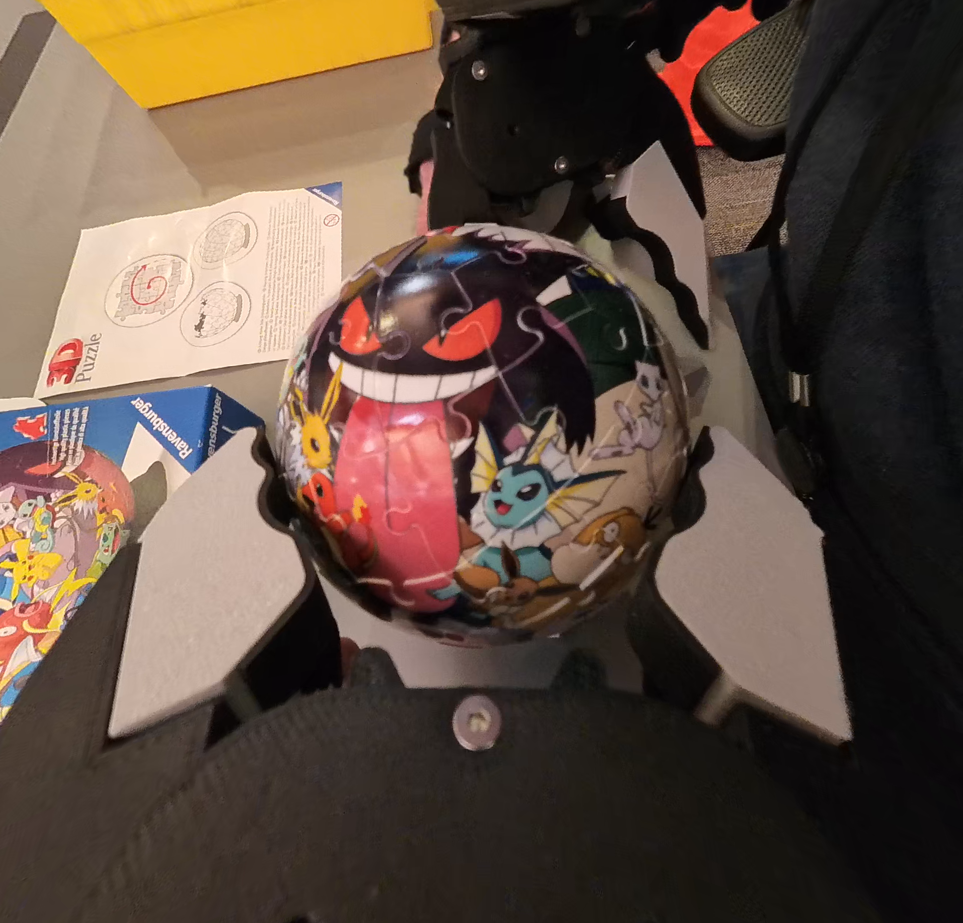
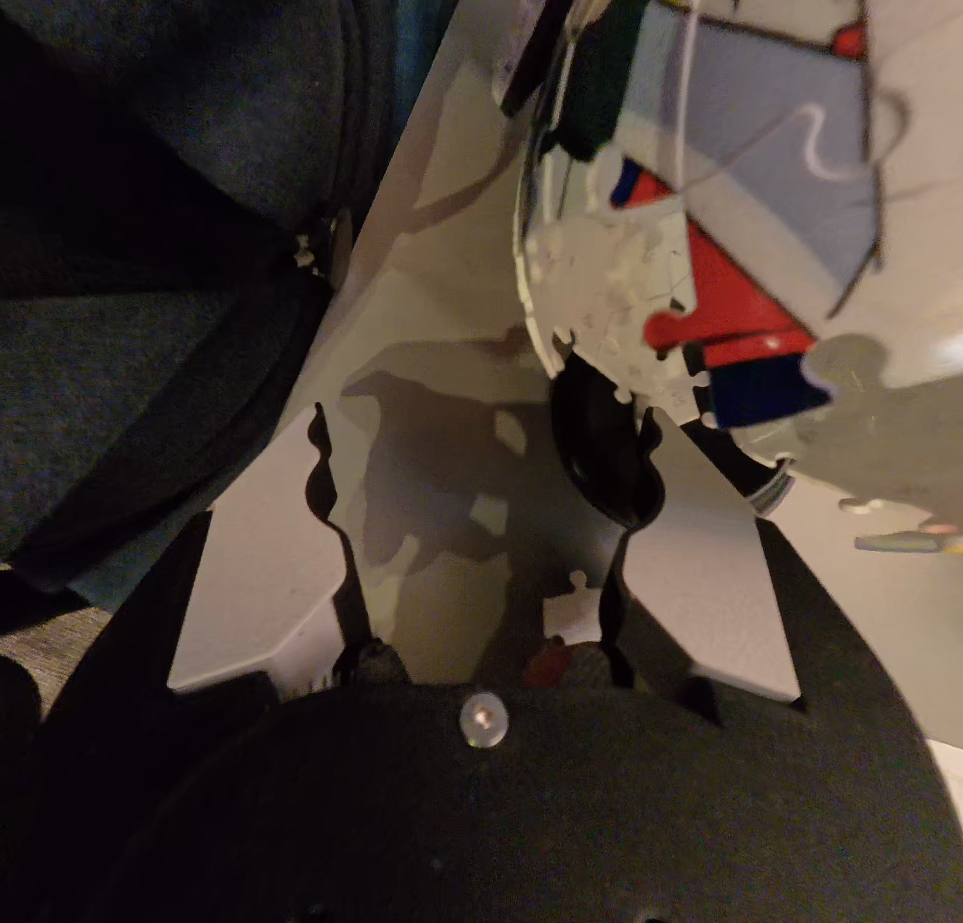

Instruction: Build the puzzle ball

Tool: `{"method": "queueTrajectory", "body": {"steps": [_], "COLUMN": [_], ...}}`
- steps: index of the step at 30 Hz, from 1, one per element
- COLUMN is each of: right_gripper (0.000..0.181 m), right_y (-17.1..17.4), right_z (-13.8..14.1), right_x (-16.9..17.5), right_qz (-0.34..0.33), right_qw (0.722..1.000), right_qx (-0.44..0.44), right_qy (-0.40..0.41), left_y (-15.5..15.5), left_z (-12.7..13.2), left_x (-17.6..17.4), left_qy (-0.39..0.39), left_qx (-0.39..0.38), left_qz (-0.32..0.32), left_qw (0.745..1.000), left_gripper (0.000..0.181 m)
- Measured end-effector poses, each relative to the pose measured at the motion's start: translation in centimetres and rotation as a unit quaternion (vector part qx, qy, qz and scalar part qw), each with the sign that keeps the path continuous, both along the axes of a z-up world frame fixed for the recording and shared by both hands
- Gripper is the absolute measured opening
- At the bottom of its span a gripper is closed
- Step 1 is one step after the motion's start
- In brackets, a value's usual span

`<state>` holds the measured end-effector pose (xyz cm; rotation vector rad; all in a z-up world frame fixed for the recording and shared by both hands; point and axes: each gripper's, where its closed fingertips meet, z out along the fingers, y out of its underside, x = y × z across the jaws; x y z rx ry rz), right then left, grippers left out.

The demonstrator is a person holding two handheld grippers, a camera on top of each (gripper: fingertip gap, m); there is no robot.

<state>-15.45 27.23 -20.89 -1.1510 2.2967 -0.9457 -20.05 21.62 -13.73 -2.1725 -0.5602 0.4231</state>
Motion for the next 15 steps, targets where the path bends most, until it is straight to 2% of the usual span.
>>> {"method": "queueTrajectory", "body": {"steps": [6, 15], "right_gripper": [0.116, 0.116], "right_y": [-0.31, -0.2], "right_z": [0.17, 0.04], "right_x": [0.57, 0.35], "right_qz": [-0.025, -0.018], "right_qw": [1.0, 1.0], "right_qx": [-0.001, -0.004], "right_qy": [-0.018, -0.011], "left_y": [0.17, -0.26], "left_z": [-0.07, 0.19], "left_x": [0.11, 0.5], "left_qy": [-0.003, -0.001], "left_qx": [-0.003, -0.006], "left_qz": [0.005, 0.006], "left_qw": [1.0, 1.0], "left_gripper": [0.143, 0.142]}}
